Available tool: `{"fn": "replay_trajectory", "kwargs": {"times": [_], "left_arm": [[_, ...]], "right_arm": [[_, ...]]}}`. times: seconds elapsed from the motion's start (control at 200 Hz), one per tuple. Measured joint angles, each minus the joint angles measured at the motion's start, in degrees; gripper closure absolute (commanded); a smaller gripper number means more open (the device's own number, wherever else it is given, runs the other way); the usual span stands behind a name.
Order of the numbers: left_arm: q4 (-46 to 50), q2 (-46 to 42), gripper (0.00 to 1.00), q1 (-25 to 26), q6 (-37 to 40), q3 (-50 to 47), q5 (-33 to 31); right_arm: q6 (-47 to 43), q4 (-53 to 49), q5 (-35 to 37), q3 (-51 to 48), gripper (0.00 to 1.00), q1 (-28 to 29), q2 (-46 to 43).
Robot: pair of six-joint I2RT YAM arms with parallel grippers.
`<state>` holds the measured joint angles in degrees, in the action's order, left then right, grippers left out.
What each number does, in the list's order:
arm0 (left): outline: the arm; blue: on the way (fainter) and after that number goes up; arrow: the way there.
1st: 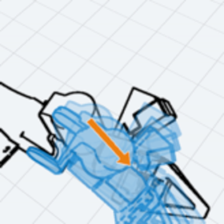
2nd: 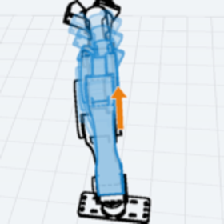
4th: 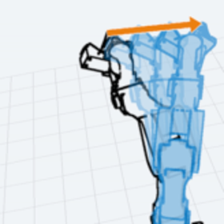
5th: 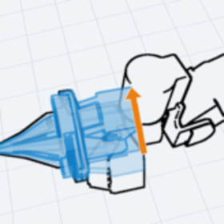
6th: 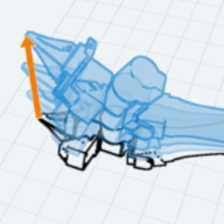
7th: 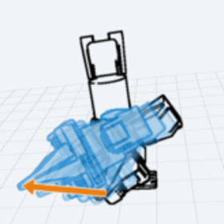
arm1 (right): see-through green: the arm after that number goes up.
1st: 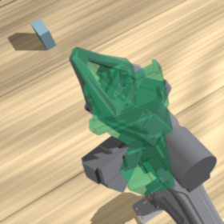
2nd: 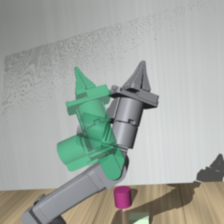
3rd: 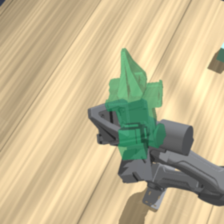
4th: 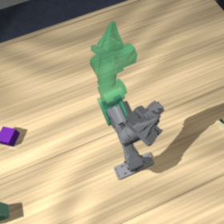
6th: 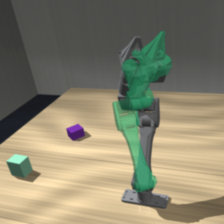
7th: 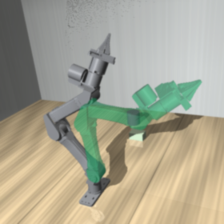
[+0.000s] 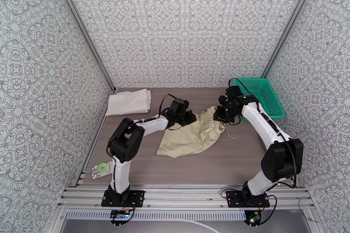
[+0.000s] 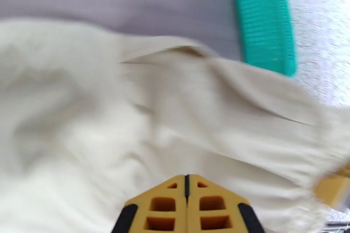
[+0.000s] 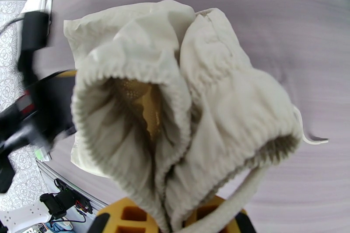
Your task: Fold and stack the mixed laundry pile
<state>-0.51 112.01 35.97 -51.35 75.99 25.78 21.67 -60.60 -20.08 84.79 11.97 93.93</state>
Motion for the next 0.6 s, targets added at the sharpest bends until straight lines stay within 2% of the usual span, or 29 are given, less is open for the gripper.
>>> {"fn": "replay_trajectory", "kwargs": {"times": [0.115,0.27,0.6], "left_arm": [[0.31,-3.32,1.0,3.06,0.07,-4.13,-0.63],[0.55,-2.6,1.0,6.32,-1.22,-9.27,-0.59],[-1.44,3.61,1.0,7.52,-2.93,-9.88,-1.03]], "right_arm": [[0.24,-0.02,0.0,0.35,1.0,0.0,0.61],[0.42,0.0,-0.02,0.37,1.0,0.0,0.74],[1.14,0.13,-0.09,0.35,1.0,0.0,0.74]]}}
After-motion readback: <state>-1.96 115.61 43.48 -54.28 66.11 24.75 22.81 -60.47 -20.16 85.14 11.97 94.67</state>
